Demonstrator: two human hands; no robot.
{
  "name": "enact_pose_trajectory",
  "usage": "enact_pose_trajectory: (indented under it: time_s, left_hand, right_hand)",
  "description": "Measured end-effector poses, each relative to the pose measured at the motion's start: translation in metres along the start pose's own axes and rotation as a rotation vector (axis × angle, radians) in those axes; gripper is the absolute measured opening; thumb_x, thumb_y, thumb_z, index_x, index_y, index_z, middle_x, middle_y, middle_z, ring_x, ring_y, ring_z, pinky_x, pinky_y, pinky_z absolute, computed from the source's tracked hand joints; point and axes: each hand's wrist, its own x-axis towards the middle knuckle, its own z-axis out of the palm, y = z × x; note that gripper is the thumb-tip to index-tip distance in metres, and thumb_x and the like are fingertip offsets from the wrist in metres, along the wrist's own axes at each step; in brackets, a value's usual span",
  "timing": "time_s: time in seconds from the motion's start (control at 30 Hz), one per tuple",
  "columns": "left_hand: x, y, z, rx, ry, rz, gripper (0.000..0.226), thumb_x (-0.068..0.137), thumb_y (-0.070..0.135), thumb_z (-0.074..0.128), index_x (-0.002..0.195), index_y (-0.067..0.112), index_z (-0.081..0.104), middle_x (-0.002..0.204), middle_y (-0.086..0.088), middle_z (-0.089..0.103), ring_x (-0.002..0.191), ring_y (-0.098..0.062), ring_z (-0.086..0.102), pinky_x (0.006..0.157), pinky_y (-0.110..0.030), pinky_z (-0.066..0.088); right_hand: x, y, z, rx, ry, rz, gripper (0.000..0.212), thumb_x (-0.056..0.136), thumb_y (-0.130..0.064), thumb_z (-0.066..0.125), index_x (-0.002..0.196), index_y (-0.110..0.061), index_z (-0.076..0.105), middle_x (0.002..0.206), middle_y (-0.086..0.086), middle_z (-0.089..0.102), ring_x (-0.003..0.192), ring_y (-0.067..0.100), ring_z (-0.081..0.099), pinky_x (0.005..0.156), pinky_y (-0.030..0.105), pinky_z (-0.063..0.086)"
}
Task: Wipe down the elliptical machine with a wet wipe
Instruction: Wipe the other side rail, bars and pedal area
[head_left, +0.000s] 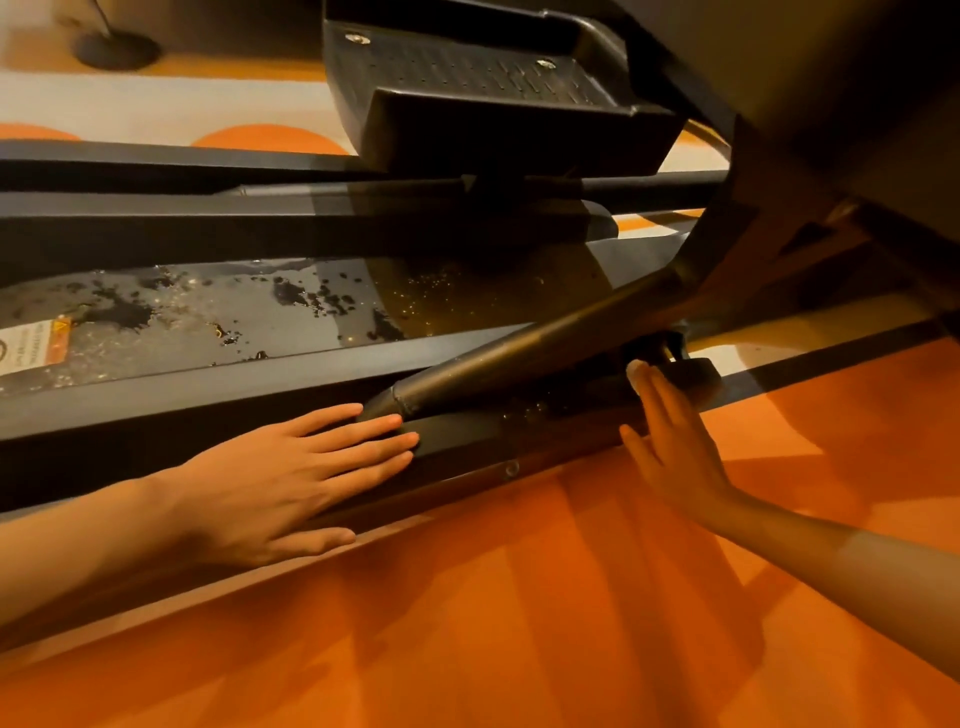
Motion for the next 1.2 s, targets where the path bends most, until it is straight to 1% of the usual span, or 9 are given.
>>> enact_pose_trajectory:
  time_s: [0.17, 0.3, 0.4, 0.5, 0.6, 0.67, 0.9, 1.07, 1.2]
  left_hand:
    - [0.001, -0.002, -0.003, -0.003, 0.004, 0.010, 0.079, 0.106, 0.063, 0.034, 0.166, 0.015, 0.018, 0.173, -0.004, 0.017, 0.160, -0.018, 0.014, 0.125, -0.040, 0.011]
    - [0.001, -0.001, -0.003, -0.012, -0.011, 0.003, 0.078, 0.106, 0.063, 0.033, 0.167, 0.016, 0.017, 0.173, -0.003, 0.018, 0.160, -0.018, 0.015, 0.124, -0.040, 0.014]
    - [0.001, -0.002, -0.005, -0.018, -0.015, -0.001, 0.077, 0.107, 0.063, 0.032, 0.166, 0.016, 0.018, 0.173, -0.003, 0.019, 0.159, -0.017, 0.016, 0.124, -0.038, 0.014]
    - [0.000, -0.001, -0.005, -0.016, -0.023, 0.001, 0.078, 0.106, 0.063, 0.033, 0.166, 0.016, 0.018, 0.173, -0.003, 0.017, 0.160, -0.017, 0.015, 0.125, -0.039, 0.012]
    - [0.000, 0.000, -0.005, -0.024, -0.030, -0.007, 0.077, 0.107, 0.063, 0.032, 0.167, 0.016, 0.018, 0.174, -0.003, 0.016, 0.160, -0.017, 0.014, 0.125, -0.040, 0.013]
    - [0.001, -0.001, -0.005, -0.031, -0.039, -0.008, 0.077, 0.107, 0.063, 0.032, 0.167, 0.016, 0.017, 0.174, -0.003, 0.016, 0.160, -0.017, 0.013, 0.125, -0.040, 0.012]
    - [0.000, -0.002, -0.003, -0.064, -0.051, -0.013, 0.076, 0.107, 0.062, 0.032, 0.167, 0.018, 0.015, 0.174, -0.001, 0.014, 0.160, -0.017, 0.012, 0.125, -0.041, 0.011]
    - [0.001, -0.003, -0.004, -0.085, -0.054, -0.007, 0.075, 0.108, 0.062, 0.030, 0.167, 0.019, 0.014, 0.175, 0.000, 0.010, 0.160, -0.016, 0.010, 0.126, -0.038, 0.009]
    - [0.001, -0.003, -0.006, -0.095, -0.059, -0.016, 0.075, 0.108, 0.062, 0.029, 0.167, 0.019, 0.016, 0.174, -0.001, 0.014, 0.160, -0.016, 0.009, 0.126, -0.036, 0.010]
  right_hand:
    - [-0.004, -0.023, 0.011, 0.098, 0.024, 0.133, 0.078, 0.100, -0.054, 0.024, 0.164, -0.021, -0.002, 0.172, -0.003, -0.008, 0.157, 0.009, -0.013, 0.119, 0.016, -0.012]
    - [-0.014, -0.066, 0.016, 0.221, -0.009, 0.065, 0.076, 0.100, -0.050, 0.030, 0.164, -0.023, -0.001, 0.171, -0.009, -0.010, 0.156, 0.005, -0.012, 0.125, 0.026, -0.003]
    - [-0.018, -0.107, 0.016, 0.283, -0.047, -0.064, 0.076, 0.100, -0.048, 0.033, 0.164, -0.017, 0.006, 0.172, -0.002, -0.002, 0.158, 0.010, -0.008, 0.128, 0.036, 0.003]
    - [-0.023, -0.137, 0.021, 0.212, -0.062, -0.280, 0.076, 0.101, -0.043, 0.039, 0.163, -0.007, 0.013, 0.172, 0.006, 0.008, 0.159, 0.018, -0.001, 0.129, 0.039, 0.009]
    - [-0.021, -0.128, 0.019, 0.117, -0.074, -0.392, 0.076, 0.101, -0.041, 0.041, 0.163, -0.007, 0.013, 0.172, 0.008, 0.011, 0.159, 0.020, 0.002, 0.129, 0.039, 0.010]
    - [-0.016, -0.101, 0.017, 0.097, -0.055, -0.362, 0.075, 0.101, -0.041, 0.041, 0.163, -0.008, 0.015, 0.172, 0.007, 0.013, 0.159, 0.020, 0.005, 0.129, 0.041, 0.009]
    - [0.005, 0.004, -0.005, 0.020, 0.001, -0.026, 0.068, 0.106, -0.050, 0.020, 0.164, -0.018, 0.013, 0.172, -0.001, 0.012, 0.159, 0.013, 0.003, 0.127, 0.054, 0.015]
    - [-0.005, -0.059, 0.013, 0.237, 0.030, -0.005, 0.079, 0.098, -0.049, 0.034, 0.164, -0.013, 0.011, 0.172, 0.001, 0.005, 0.159, 0.014, -0.003, 0.130, 0.041, -0.001]
    - [-0.015, -0.135, 0.021, 0.278, -0.032, -0.177, 0.084, 0.096, -0.053, 0.036, 0.163, -0.009, 0.013, 0.172, 0.007, 0.009, 0.159, 0.016, -0.002, 0.129, 0.039, -0.002]
